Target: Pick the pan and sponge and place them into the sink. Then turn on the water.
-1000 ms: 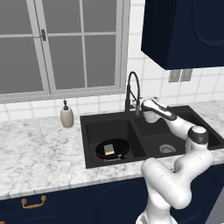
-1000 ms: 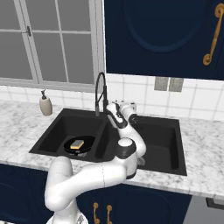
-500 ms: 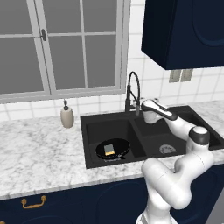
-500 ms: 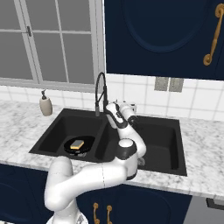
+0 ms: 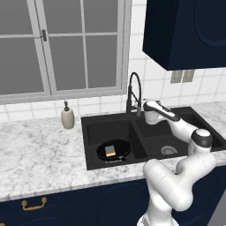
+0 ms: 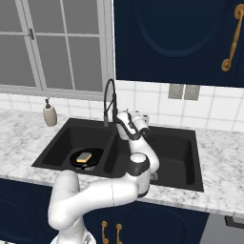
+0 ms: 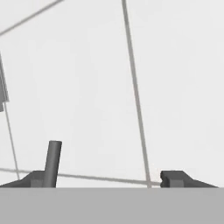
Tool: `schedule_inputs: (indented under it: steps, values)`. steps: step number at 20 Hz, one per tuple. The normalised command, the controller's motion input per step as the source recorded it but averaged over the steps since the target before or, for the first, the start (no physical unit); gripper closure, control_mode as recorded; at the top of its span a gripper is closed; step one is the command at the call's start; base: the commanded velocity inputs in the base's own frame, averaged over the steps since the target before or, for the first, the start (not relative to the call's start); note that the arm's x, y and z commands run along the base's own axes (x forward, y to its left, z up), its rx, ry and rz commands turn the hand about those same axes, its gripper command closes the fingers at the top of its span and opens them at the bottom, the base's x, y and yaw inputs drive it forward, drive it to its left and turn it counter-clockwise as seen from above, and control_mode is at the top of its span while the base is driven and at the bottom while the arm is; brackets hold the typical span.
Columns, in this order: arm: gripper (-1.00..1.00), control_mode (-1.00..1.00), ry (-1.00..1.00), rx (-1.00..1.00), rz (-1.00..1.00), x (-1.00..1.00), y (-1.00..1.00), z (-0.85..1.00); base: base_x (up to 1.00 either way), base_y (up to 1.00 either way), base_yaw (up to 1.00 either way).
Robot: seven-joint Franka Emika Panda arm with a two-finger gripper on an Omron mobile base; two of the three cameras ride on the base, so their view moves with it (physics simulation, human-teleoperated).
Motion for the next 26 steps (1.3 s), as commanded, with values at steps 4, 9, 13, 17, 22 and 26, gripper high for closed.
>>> schedule_inputs:
  steps: [4, 9, 13, 17, 22, 26]
  values:
    - [-1.00, -1.00, 0.08, 0.07, 0.00, 0.19, -1.00, 0.06, 0.00, 0.00, 0.00]
    - [-1.00, -1.00, 0.10, 0.06, 0.00, 0.25, -1.00, 0.09, 0.00, 0.00, 0.00]
    - [-1.00, -1.00, 0.11, 0.07, 0.00, 0.17, -1.00, 0.07, 0.00, 0.00, 0.00]
    - [-1.00, -1.00, 0.09, 0.10, 0.00, 0.03, -1.00, 0.06, 0.00, 0.00, 0.00]
    - [-1.00, -1.00, 0.04, 0.16, -0.01, 0.00, -1.00, 0.01, 0.00, 0.00, 0.00]
    - [-1.00, -1.00, 0.00, 0.19, -0.03, -0.04, -1.00, 0.00, 0.00, 0.00, 0.00]
